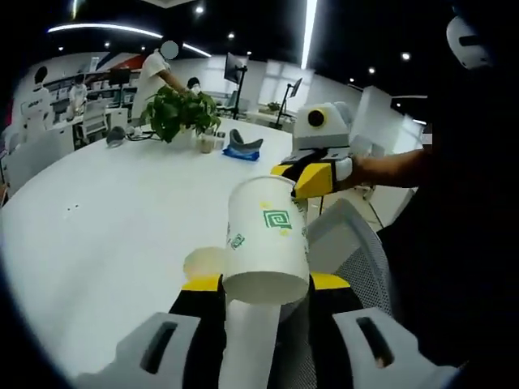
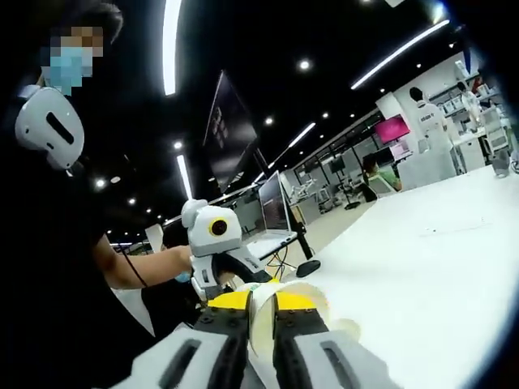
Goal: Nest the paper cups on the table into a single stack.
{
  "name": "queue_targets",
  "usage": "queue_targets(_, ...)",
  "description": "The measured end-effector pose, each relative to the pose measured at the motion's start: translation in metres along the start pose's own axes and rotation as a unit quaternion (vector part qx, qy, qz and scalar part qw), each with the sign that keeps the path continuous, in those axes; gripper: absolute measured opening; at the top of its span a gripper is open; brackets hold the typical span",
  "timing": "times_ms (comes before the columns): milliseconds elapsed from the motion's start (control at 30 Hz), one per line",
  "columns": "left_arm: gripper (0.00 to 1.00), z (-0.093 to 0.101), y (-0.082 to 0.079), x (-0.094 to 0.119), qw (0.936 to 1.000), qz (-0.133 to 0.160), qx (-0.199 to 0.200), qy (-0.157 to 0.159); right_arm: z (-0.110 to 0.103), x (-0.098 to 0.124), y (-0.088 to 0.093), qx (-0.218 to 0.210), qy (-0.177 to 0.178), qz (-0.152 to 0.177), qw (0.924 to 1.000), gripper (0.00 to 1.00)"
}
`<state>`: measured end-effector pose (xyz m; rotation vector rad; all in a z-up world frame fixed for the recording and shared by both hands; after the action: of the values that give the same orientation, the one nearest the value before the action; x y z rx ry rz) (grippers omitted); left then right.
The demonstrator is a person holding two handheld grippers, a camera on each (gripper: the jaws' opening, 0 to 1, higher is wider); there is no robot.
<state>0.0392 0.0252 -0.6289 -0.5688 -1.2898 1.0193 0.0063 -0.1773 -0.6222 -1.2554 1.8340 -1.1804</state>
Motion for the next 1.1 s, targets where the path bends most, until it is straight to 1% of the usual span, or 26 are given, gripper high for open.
queue_targets(233, 0.37, 0.002, 0.005, -0.010, 0.9999, -0.014, -0.004, -0.007, -0.002, -0.004, -0.004, 0.006, -0.001, -0.012, 0.9999, 0.02)
queue_targets(433, 0.37, 0.002, 0.007, -0.017, 0.9998, -0.016, 0.000, -0.009, -0.005, -0.007, -0.008, 0.015, 0.000, -0.028, 0.9995, 0.00)
queue_targets(567, 0.37, 0.002, 0.006, -0.018, 0.9999, -0.011, -0.002, -0.010, -0.006, -0.008, -0.011, 0.024, 0.000, -0.034, 0.9991, 0.00)
queue_targets(667, 0.36, 0.001, 0.007, -0.017, 0.9999, -0.005, -0.001, -0.012, -0.007, -0.010, -0.013, 0.042, 0.001, -0.045, 0.9981, 0.00)
queue_targets(767, 0.37, -0.003, 0.009, -0.015, 0.9996, -0.005, 0.003, -0.027, -0.008, -0.012, -0.014, 0.061, 0.003, -0.056, 0.9966, 0.00)
queue_targets(967, 0.41, -0.008, 0.016, -0.009, 0.9990, -0.006, -0.001, -0.045, -0.004, -0.016, -0.015, 0.107, 0.021, -0.086, 0.9903, 0.00)
queue_targets(1000, 0.41, -0.008, 0.017, -0.008, 0.9988, -0.007, -0.002, -0.048, -0.003, -0.018, -0.014, 0.122, 0.027, -0.099, 0.9872, 0.00)
queue_targets(1067, 0.43, -0.009, 0.019, -0.005, 0.9985, -0.007, -0.004, -0.055, 0.000, -0.019, -0.013, 0.134, 0.036, -0.112, 0.9840, 0.00)
queue_targets(1100, 0.44, -0.009, 0.020, -0.004, 0.9983, -0.006, -0.004, -0.057, 0.003, -0.020, -0.011, 0.145, 0.046, -0.126, 0.9804, 0.00)
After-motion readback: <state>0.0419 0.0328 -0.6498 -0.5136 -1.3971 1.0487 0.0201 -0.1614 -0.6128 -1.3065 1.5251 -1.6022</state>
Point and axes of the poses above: the point that each gripper's makers call its tool centre point, and the gripper's own axes: x roughly backward along the fingers, z roughly to its right, y roughly out of its underside, the point moved 10 cm from there along x, roughly backward along the fingers, and after that the axes turned 2 degrees about -y, right-handed, at the moved point
